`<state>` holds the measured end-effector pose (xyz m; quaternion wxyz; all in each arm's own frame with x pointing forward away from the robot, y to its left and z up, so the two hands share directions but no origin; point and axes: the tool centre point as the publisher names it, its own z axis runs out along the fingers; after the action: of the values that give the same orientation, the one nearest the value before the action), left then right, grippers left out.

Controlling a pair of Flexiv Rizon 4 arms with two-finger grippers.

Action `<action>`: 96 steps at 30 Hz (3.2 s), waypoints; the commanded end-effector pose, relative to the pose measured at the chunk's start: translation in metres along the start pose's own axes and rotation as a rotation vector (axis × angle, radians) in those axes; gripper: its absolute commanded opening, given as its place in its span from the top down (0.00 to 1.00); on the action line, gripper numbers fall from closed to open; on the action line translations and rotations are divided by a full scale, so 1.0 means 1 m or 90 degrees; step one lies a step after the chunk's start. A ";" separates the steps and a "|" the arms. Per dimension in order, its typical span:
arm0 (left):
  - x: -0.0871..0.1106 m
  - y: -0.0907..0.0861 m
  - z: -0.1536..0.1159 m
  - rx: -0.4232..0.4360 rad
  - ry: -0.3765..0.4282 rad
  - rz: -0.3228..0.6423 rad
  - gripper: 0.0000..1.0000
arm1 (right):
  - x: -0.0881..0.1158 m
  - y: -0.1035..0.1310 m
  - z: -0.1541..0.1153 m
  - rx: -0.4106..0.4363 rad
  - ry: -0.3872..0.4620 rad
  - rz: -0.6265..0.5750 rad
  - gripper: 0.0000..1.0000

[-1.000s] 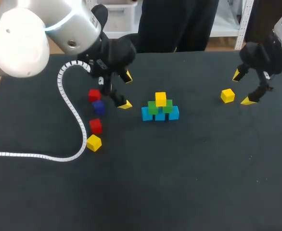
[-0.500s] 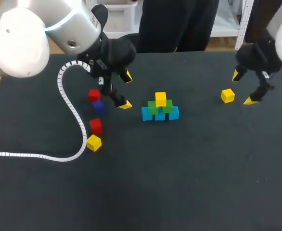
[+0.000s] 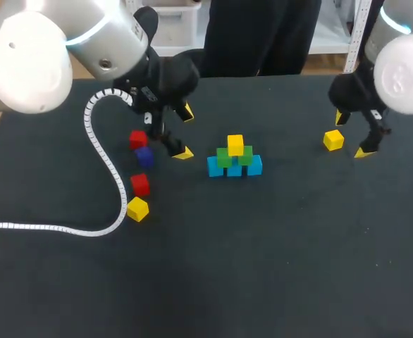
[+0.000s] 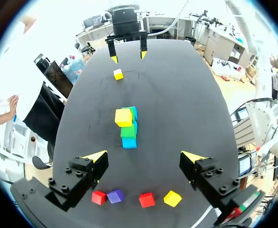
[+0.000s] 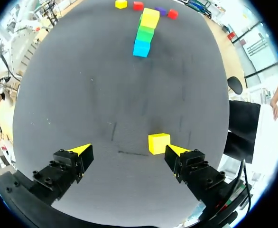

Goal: Place the blue cubes, place green cubes on the blue cubes, place the yellow cubes on the green cubes, then place the red cubes on the yellow cubes, and place purple cube on the red cubes.

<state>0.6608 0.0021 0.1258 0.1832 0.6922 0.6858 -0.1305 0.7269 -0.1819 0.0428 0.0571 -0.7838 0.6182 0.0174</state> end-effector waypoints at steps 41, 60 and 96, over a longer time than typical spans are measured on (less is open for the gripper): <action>0.001 0.000 0.000 0.001 -0.002 0.001 0.00 | 0.011 -0.033 0.040 -0.022 0.018 0.015 0.00; 0.001 0.000 0.000 0.001 -0.002 0.001 0.00 | 0.010 -0.032 0.047 -0.007 0.015 0.013 0.00; 0.001 0.000 0.000 0.001 -0.002 0.001 0.00 | 0.011 -0.040 0.050 -0.006 0.038 0.007 0.00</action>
<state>0.6608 0.0022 0.1257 0.1832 0.6921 0.6859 -0.1305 0.7718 -0.1777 -0.0056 0.0332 -0.7805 0.6243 -0.0024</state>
